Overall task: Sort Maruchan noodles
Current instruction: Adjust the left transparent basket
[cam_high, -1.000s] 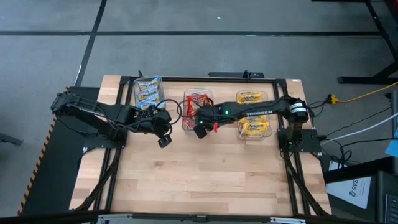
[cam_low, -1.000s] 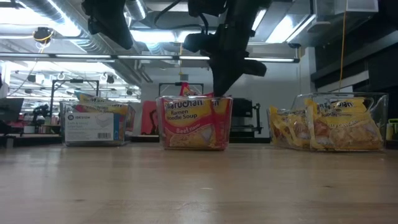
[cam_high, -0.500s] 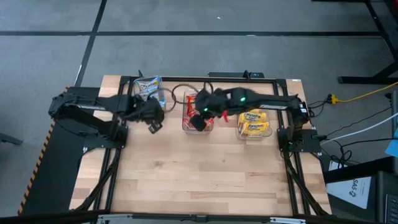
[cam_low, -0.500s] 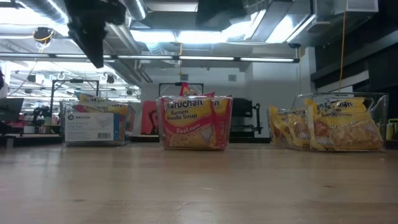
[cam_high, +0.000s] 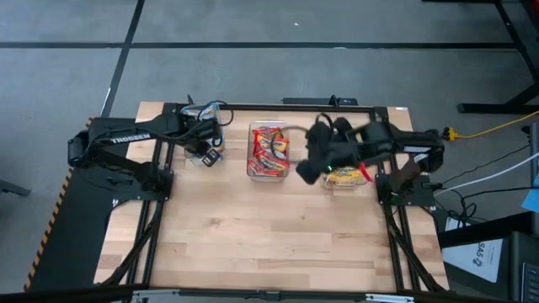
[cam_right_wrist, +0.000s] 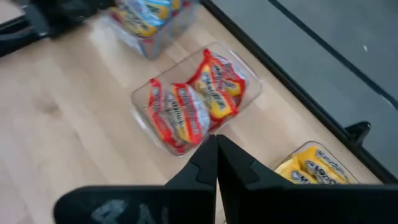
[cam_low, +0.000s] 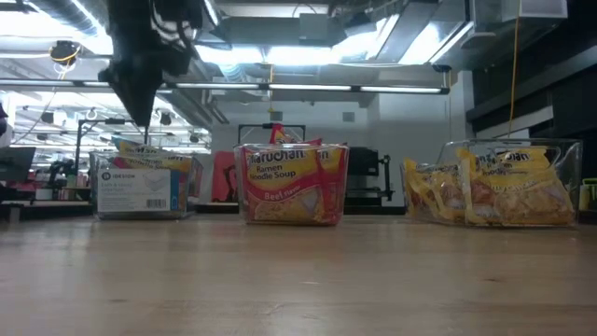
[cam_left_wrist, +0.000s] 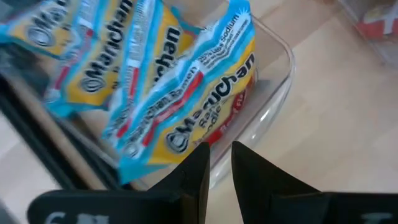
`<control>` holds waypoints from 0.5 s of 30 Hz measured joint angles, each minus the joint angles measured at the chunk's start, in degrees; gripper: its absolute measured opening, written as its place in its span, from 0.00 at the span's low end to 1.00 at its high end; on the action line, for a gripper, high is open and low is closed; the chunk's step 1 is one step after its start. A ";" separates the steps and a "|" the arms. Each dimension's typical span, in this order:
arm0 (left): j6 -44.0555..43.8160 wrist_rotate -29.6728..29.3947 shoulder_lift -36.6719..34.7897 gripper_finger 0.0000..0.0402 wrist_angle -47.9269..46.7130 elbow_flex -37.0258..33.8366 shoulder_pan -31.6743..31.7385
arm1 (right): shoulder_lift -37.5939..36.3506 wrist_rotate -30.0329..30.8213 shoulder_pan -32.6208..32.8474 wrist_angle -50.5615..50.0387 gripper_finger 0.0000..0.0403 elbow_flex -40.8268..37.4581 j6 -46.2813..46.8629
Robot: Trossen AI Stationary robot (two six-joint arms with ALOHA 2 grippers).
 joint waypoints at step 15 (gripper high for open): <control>-0.62 1.52 -0.02 0.15 10.73 -10.75 0.07 | -0.10 6.63 11.49 -0.35 0.00 -0.03 7.68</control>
